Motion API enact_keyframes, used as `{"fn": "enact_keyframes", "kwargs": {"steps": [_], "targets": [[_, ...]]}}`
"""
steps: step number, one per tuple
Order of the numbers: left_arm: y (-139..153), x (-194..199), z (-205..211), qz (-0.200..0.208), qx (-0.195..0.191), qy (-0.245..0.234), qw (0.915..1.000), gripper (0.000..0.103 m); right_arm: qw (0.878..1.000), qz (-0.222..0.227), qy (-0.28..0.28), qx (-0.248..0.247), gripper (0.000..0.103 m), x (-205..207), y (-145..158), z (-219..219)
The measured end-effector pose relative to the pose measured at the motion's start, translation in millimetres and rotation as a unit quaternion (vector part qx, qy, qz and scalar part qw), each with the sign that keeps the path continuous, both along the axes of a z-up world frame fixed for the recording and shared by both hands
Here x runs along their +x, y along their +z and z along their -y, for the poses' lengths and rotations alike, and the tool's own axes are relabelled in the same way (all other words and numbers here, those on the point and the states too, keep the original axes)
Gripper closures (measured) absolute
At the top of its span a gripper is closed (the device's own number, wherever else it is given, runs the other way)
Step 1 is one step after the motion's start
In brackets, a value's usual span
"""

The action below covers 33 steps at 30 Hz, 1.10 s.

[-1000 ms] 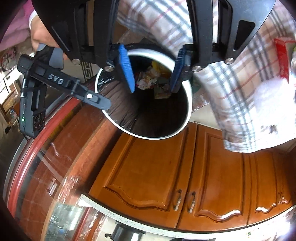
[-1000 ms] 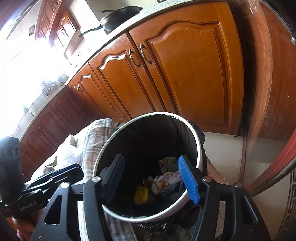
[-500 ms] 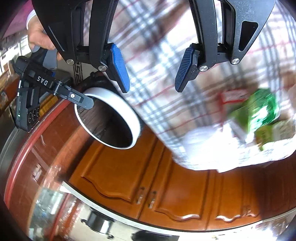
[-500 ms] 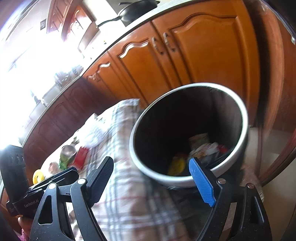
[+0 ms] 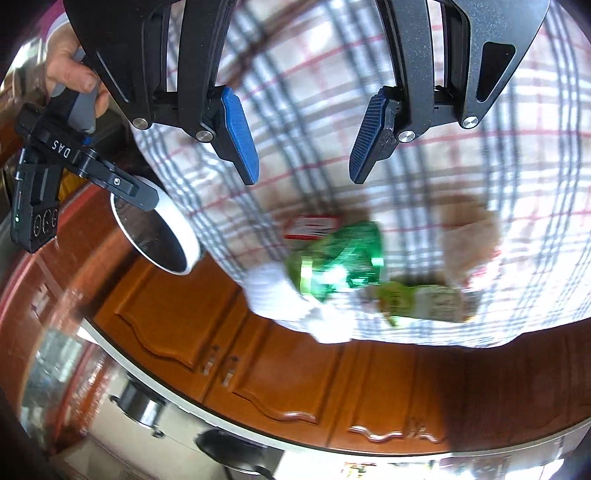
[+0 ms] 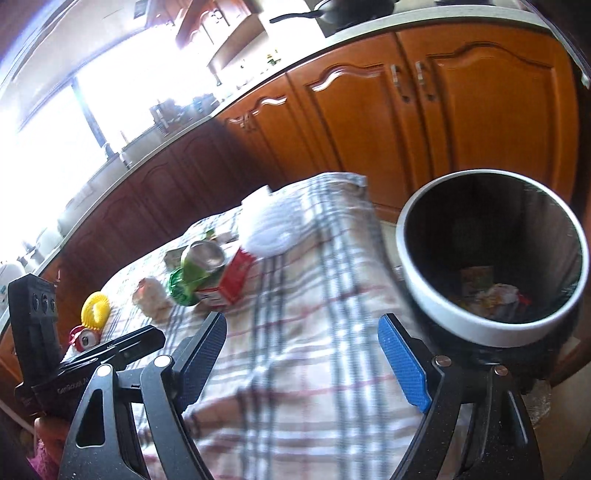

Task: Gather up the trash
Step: 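Move both open tools back over the table, then grasp the white-red bread bag with the left tool while the right tool grasps the green can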

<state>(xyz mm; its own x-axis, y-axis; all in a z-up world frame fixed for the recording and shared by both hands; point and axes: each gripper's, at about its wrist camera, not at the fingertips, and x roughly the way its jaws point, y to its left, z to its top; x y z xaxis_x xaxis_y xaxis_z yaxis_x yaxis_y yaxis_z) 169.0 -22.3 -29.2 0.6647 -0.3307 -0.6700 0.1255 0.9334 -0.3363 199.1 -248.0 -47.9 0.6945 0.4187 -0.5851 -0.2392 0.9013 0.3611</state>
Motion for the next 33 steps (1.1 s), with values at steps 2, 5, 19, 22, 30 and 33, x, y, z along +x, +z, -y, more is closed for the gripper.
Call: {"fn": "enact_keyframes", "kwargs": {"steps": [2, 5, 19, 22, 30, 33], "targets": [[-0.7, -2.5, -12.3, 0.0, 0.0, 0.013, 0.9999, 0.052, 1.0, -0.001, 0.012, 0.0, 0.017, 2.2, -1.8, -12.4], [-0.2, -3.4, -29.4, 0.001, 0.003, 0.034, 0.9994, 0.052, 1.0, -0.001, 0.027, -0.005, 0.017, 3.7, -2.1, -29.0], [0.5, 21.5, -86.2, 0.002, 0.027, 0.1, 0.9946, 0.052, 0.997, 0.023, 0.064, -0.033, 0.04, 27.7, 6.1, -94.0], [-0.1, 37.2, -91.3, 0.003, 0.041, 0.101, 0.994, 0.052, 0.996, 0.033, 0.072, -0.04, 0.045, 39.3, 11.1, -109.4], [-11.8, 64.6, -94.7, -0.01, 0.061, 0.091, 0.9939, 0.052, 0.992, 0.038, 0.084, -0.085, 0.059, 76.4, 9.0, -145.1], [-14.0, 64.7, -91.8, -0.009, 0.07, 0.086, 0.9938, 0.079, 0.99, 0.032, 0.091, -0.101, 0.08, 78.1, 4.0, -150.2]]}}
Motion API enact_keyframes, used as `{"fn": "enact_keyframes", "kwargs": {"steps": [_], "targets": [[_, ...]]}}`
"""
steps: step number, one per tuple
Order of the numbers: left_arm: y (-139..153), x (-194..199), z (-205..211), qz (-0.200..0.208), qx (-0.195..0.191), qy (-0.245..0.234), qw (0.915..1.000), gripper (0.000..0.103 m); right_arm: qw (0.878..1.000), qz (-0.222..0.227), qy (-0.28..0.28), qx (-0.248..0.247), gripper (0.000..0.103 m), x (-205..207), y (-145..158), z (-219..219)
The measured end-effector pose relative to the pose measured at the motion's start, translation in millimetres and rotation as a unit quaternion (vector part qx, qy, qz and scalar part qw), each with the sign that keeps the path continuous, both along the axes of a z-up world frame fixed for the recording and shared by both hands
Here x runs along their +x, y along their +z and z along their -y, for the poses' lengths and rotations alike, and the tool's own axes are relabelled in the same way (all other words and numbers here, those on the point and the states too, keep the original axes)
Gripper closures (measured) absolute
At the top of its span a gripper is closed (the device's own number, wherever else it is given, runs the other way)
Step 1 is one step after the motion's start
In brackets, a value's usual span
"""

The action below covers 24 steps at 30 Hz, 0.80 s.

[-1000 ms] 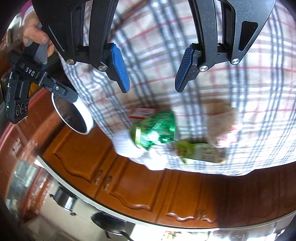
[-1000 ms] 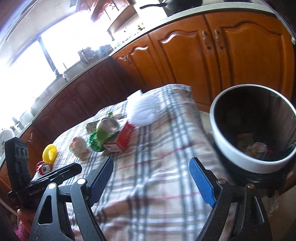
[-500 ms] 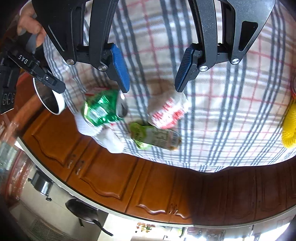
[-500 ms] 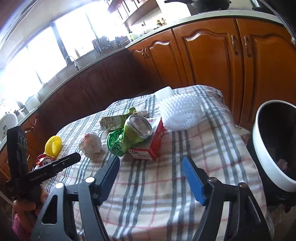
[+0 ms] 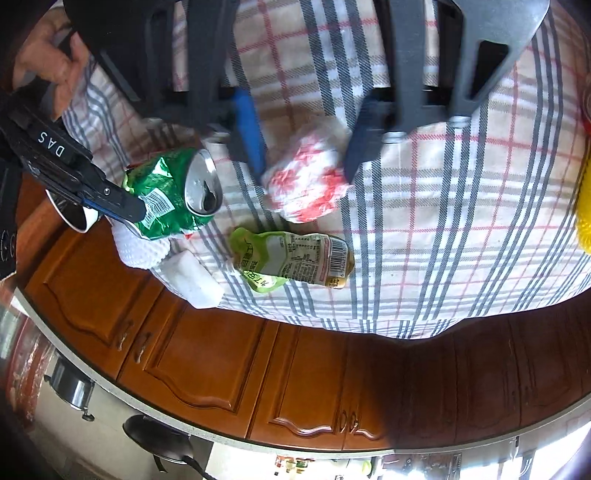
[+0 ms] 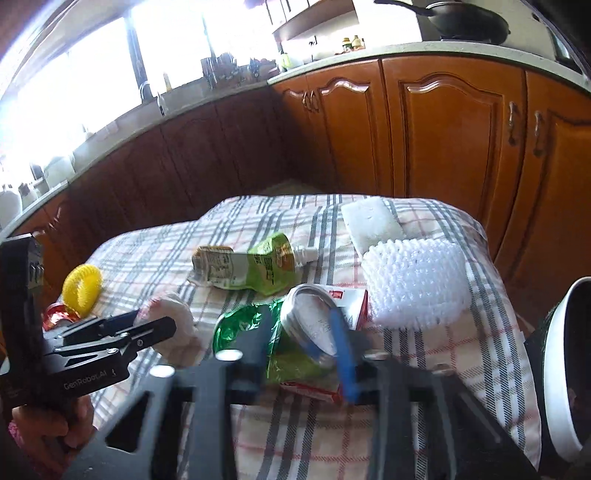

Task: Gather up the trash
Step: 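Grasp the white-red bread bag with the left tool while the right tool grasps the green can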

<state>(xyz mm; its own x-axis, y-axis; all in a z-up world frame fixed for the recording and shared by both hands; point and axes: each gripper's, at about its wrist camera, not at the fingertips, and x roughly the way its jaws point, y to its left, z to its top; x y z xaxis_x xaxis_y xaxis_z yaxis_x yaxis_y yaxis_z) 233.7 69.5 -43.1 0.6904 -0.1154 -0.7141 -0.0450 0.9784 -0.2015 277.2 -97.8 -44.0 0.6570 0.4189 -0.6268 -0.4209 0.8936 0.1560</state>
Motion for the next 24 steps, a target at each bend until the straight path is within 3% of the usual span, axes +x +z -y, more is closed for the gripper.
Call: {"fn": "enact_keyframes", "kwargs": {"steps": [14, 18, 19, 20, 24], "targets": [[37.2, -38.5, 40.7, 0.042, -0.044, -0.058, 0.9964, 0.085, 0.999, 0.03, -0.019, 0.038, 0.084, -56.1, 27.4, 56.1], [37.8, -43.5, 58.3, 0.04, -0.047, -0.078, 0.995, 0.085, 0.999, 0.003, -0.018, 0.029, 0.086, -67.4, 16.3, 73.0], [37.2, -44.3, 60.2, 0.039, -0.048, -0.081, 0.9949, 0.085, 0.999, -0.008, -0.018, 0.026, 0.091, -69.9, 10.9, 76.5], [35.8, -44.7, 62.9, 0.036, -0.05, -0.083, 0.9946, 0.085, 0.999, -0.02, -0.018, 0.023, 0.102, -71.6, 5.3, 80.6], [30.3, -46.8, 69.6, 0.026, -0.052, -0.089, 0.9943, 0.085, 0.999, -0.04, -0.015, 0.017, 0.096, -80.4, -6.7, 90.4]]}}
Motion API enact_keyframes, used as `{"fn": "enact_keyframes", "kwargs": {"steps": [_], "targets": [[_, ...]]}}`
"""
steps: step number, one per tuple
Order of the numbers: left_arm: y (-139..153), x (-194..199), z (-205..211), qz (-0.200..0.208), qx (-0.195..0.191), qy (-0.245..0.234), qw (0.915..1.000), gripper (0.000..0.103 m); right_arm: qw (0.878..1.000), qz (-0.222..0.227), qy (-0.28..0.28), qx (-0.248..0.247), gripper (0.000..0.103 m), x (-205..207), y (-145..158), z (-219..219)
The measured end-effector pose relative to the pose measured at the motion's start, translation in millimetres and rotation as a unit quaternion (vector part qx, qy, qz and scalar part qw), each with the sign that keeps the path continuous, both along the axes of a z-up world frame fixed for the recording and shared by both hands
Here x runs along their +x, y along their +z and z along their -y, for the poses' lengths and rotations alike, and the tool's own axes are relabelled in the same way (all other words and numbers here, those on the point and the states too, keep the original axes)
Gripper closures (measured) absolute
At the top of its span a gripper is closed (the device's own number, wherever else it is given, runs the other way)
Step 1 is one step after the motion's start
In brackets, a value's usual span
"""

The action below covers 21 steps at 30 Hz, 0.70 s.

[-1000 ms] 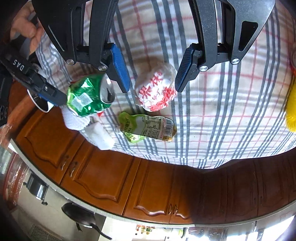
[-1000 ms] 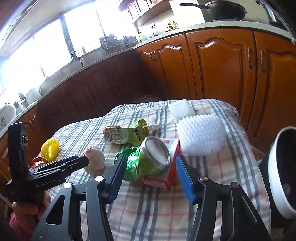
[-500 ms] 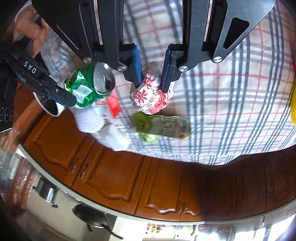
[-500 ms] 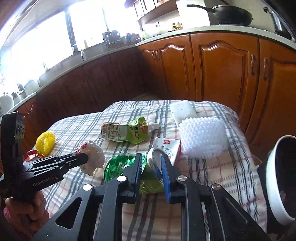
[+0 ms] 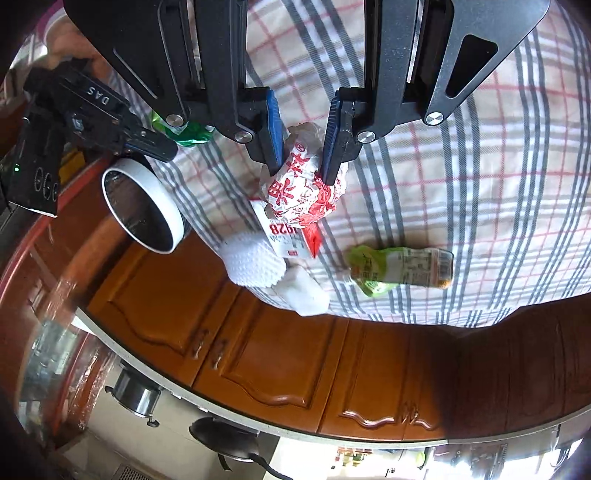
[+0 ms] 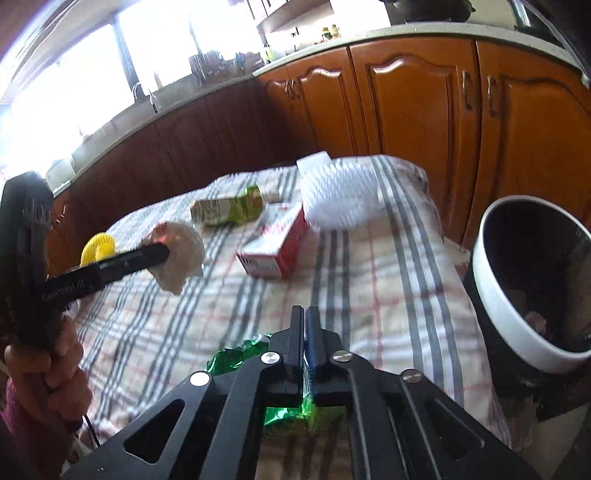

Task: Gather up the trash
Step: 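Grasp the white-red bread bag with the left tool while the right tool grasps the green can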

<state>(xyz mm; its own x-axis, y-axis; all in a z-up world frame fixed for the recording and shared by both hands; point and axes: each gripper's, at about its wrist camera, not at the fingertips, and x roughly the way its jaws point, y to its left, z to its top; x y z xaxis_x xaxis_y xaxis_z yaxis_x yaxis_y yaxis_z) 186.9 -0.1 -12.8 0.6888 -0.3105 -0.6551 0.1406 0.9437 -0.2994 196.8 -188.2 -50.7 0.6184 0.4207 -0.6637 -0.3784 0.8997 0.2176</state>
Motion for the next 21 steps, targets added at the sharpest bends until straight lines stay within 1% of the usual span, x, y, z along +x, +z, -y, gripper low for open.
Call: {"fn": "enact_keyframes", "kwargs": {"steps": [1, 2, 3, 4, 5, 6, 8, 10, 11, 12, 13, 17, 21], "targets": [[-1.0, -1.4, 1.1, -0.001, 0.001, -0.001, 1.0, 0.085, 1.0, 0.0, 0.001, 0.003, 0.096, -2.4, 0.6, 2.3], [-1.7, -2.6, 1.4, -0.002, 0.001, -0.002, 1.0, 0.085, 1.0, -0.003, 0.004, 0.006, 0.091, -4.5, 1.0, 4.2], [-1.8, -3.9, 1.5, -0.002, 0.001, -0.002, 1.0, 0.085, 1.0, -0.006, 0.006, 0.009, 0.083, -6.0, 1.4, 6.0], [-2.3, -4.9, 1.4, -0.003, 0.0, -0.002, 1.0, 0.085, 1.0, -0.006, 0.008, 0.012, 0.078, -8.0, 1.5, 8.1], [-2.8, -5.0, 1.5, -0.004, 0.0, -0.002, 1.0, 0.085, 1.0, -0.004, 0.012, 0.012, 0.067, -9.5, 2.1, 8.4], [-3.4, -5.1, 2.1, -0.006, 0.001, -0.002, 1.0, 0.085, 1.0, -0.001, 0.015, 0.003, 0.065, -10.0, 1.6, 6.7], [-5.2, -5.6, 3.1, -0.009, -0.001, -0.004, 1.0, 0.085, 1.0, 0.0, 0.019, -0.011, 0.065, -8.1, -1.4, 4.1], [-5.8, -6.5, 5.0, -0.01, -0.002, -0.006, 0.9999, 0.085, 0.999, -0.008, 0.024, -0.021, 0.067, -3.2, -6.1, 2.6], [-5.7, -7.3, 6.8, -0.01, -0.001, -0.008, 0.9999, 0.085, 0.999, -0.012, 0.028, -0.028, 0.073, -1.6, -8.9, 1.1], [-5.5, -7.8, 8.9, -0.01, -0.002, -0.01, 0.9999, 0.085, 0.999, -0.014, 0.033, -0.04, 0.085, -1.3, -11.5, -1.1], [-5.4, -7.9, 10.9, -0.01, -0.002, -0.013, 0.9999, 0.085, 0.998, -0.011, 0.035, -0.047, 0.087, -2.9, -13.4, -2.0], [-2.7, -6.5, 23.8, -0.009, -0.003, -0.029, 0.9996, 0.085, 0.998, 0.006, 0.025, -0.053, 0.088, -12.4, -10.8, 3.6], [0.3, -2.8, 43.9, -0.007, -0.004, -0.052, 0.9986, 0.085, 0.999, 0.023, -0.018, -0.034, 0.088, -17.5, -1.3, 30.7]]}}
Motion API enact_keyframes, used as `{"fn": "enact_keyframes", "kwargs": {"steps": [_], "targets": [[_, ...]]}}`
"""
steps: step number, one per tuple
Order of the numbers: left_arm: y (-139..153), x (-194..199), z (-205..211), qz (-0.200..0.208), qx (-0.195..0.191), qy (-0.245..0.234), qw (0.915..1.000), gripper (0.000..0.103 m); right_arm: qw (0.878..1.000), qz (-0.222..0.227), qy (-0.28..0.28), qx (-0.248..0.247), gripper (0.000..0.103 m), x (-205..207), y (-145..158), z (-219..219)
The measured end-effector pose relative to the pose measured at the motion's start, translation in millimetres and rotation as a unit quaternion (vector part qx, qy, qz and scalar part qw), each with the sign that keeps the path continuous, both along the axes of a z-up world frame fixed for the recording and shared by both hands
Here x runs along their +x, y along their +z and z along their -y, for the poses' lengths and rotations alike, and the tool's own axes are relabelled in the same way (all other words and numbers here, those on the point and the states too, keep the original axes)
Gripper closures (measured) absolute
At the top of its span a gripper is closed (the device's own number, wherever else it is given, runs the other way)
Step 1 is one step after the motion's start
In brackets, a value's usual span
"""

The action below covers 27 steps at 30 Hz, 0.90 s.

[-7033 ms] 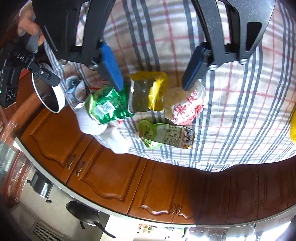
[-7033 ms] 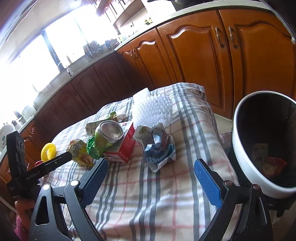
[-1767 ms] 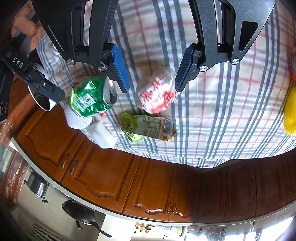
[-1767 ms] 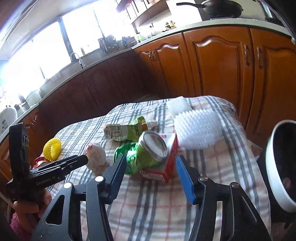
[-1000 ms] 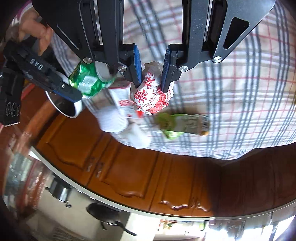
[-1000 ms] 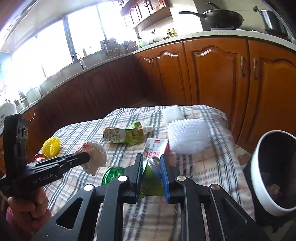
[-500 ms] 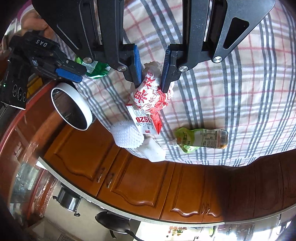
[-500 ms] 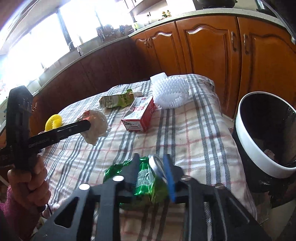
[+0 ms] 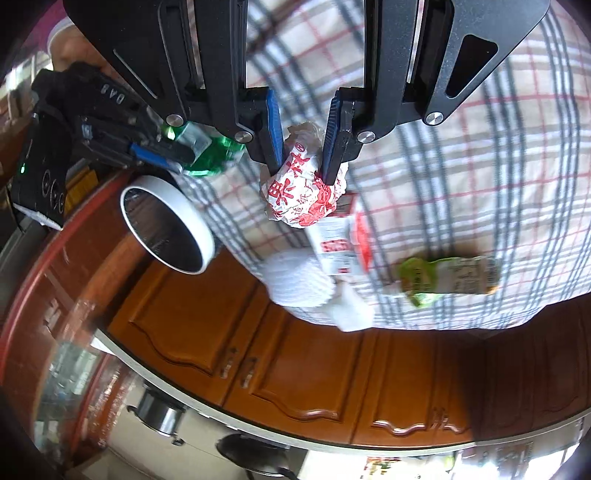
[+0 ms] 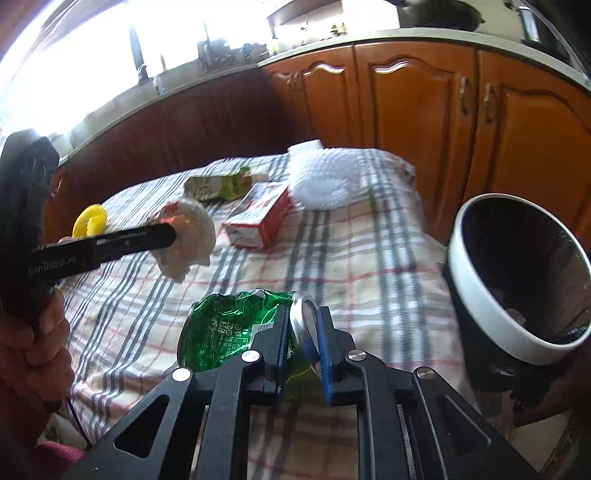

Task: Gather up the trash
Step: 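Grasp the white-red bread bag with the left tool while the right tool grasps the green can, then carry the bread bag and green can over the bin and open both tools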

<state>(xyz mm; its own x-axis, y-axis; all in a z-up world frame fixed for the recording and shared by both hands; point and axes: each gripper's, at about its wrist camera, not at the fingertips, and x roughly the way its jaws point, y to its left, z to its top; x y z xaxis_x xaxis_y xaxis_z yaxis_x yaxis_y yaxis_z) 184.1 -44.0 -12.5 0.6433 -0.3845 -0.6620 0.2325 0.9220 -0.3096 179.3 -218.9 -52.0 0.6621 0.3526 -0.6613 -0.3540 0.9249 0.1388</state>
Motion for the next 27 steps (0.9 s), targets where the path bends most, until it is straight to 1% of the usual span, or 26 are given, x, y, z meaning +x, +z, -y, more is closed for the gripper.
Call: {"fn": "enact_keyframes", "kwargs": {"steps": [5, 12, 20, 27], "targets": [[2.0, 6.4, 29.2, 0.001, 0.0, -0.028, 0.9996, 0.085, 0.999, 0.02, -0.047, 0.017, 0.088, -3.6, 13.2, 36.3], [8.1, 16.3, 69.0, 0.005, 0.003, -0.065, 0.9979, 0.085, 0.994, 0.04, -0.099, 0.02, 0.088, -3.3, 25.9, 85.7], [11.4, 30.3, 116.4, 0.008, 0.014, -0.103, 0.9945, 0.085, 0.989, 0.047, -0.139, 0.013, 0.088, 7.6, 30.5, 125.8], [12.3, 47.0, 150.9, 0.006, 0.02, -0.132, 0.991, 0.085, 0.984, 0.049, -0.173, 0.011, 0.088, 27.0, 28.7, 159.7]]}}
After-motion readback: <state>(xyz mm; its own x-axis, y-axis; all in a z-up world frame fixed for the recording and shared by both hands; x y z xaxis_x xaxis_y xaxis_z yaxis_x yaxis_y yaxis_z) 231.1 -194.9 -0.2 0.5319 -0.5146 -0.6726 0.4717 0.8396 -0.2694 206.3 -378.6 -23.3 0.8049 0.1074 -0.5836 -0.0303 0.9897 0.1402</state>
